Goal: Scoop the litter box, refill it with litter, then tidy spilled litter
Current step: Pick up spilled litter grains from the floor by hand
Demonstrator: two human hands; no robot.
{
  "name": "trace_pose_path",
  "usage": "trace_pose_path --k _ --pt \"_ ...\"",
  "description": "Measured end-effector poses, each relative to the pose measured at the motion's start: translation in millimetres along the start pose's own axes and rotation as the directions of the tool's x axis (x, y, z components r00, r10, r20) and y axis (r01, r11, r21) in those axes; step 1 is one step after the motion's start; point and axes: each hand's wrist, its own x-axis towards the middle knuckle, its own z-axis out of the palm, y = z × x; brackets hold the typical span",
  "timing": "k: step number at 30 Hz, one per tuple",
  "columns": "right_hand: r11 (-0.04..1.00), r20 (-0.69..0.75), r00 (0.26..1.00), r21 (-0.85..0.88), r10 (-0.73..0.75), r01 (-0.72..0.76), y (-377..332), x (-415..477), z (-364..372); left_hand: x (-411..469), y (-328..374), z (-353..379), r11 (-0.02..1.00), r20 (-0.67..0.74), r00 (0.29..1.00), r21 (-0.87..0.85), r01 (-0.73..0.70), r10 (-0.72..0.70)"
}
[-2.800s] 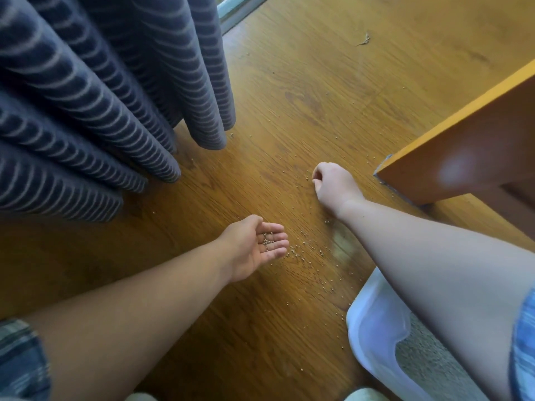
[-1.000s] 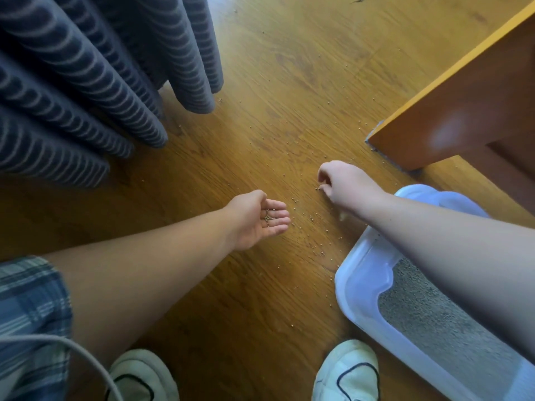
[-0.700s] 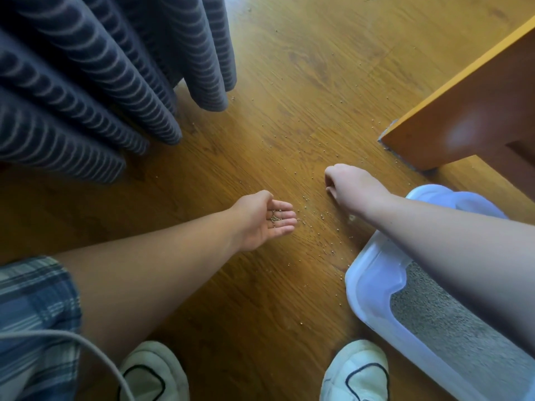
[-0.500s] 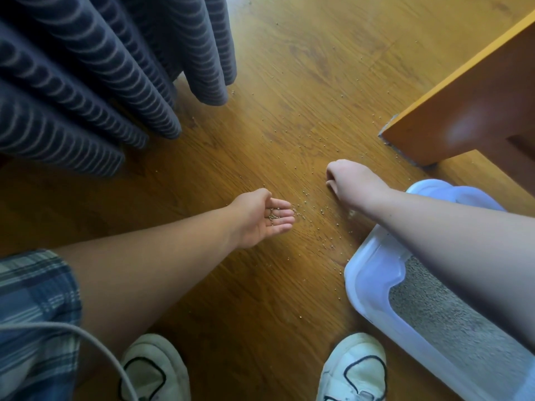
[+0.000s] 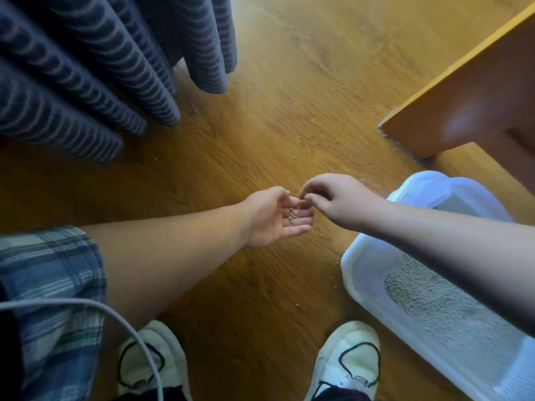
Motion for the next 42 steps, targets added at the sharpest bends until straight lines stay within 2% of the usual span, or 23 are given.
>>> trace_pose_path --k 2,3,5,7,11,16,26,34,36,38,40,42 --pt "0.989 -0.094 0.99 -0.095 0.104 -0.113 17.9 3.3 -3.8 1.0 -5.2 1.3 0.997 -0.046 0.999 0.075 -0.006 0.01" --pt "0.966 -0.081 0.986 -0.203 0.146 -0.16 25.3 5.7 -4.7 1.1 -8.0 1.2 0.994 -0.082 0.996 0.105 -0.012 0.021" --pt "0.89 0.035 0.98 -0.425 0.195 -0.162 32.9 9.7 0.8 1.6 -12.7 -1.4 0.989 -0.158 0.987 0.149 -0.009 0.032" --pt "0.829 0.098 0.977 -0.549 0.191 -0.107 32.6 9.4 10.3 1.9 -16.6 -5.1 0.982 -0.202 0.979 0.189 0.017 0.022" --pt "0.754 0.114 0.974 -0.652 0.194 -0.074 23.1 13.9 18.2 -1.1 -15.4 -12.8 0.966 -0.229 0.973 0.254 0.04 0.02" --pt "0.719 0.12 0.955 -0.685 0.271 -0.118 19.6 19.3 23.2 -2.7 -13.8 -17.5 0.967 -0.227 0.974 0.253 0.032 0.027" --pt "0.718 0.028 0.936 -0.65 0.351 -0.25 19.6 22.5 30.8 -4.8 -13.1 -23.2 0.967 -0.23 0.973 0.253 0.033 0.027" --pt "0.782 0.076 0.915 -0.549 0.396 -0.293 18.9 24.3 23.5 -6.8 -11.5 -21.3 0.97 -0.225 0.974 0.242 0.022 0.034" --pt "0.843 0.065 0.939 -0.464 0.337 -0.27 14.7 21.9 21.4 -7.3 -12.0 -21.4 0.971 -0.217 0.976 0.238 0.021 0.032" --pt "0.944 0.072 0.974 -0.272 0.215 -0.188 3.4 15.0 19.8 -7.5 -12.0 -20.6 0.974 -0.206 0.978 0.228 0.012 0.036" --pt "0.993 0.156 0.985 -0.095 0.078 -0.064 -14.2 4.1 17.2 -8.7 -12.2 -20.7 0.981 -0.175 0.984 0.193 -0.001 0.035" --pt "0.998 0.272 0.962 -0.057 0.015 0.001 -26.0 -5.2 17.5 -9.6 -13.1 -21.3 0.99 -0.127 0.992 0.144 0.001 0.018"
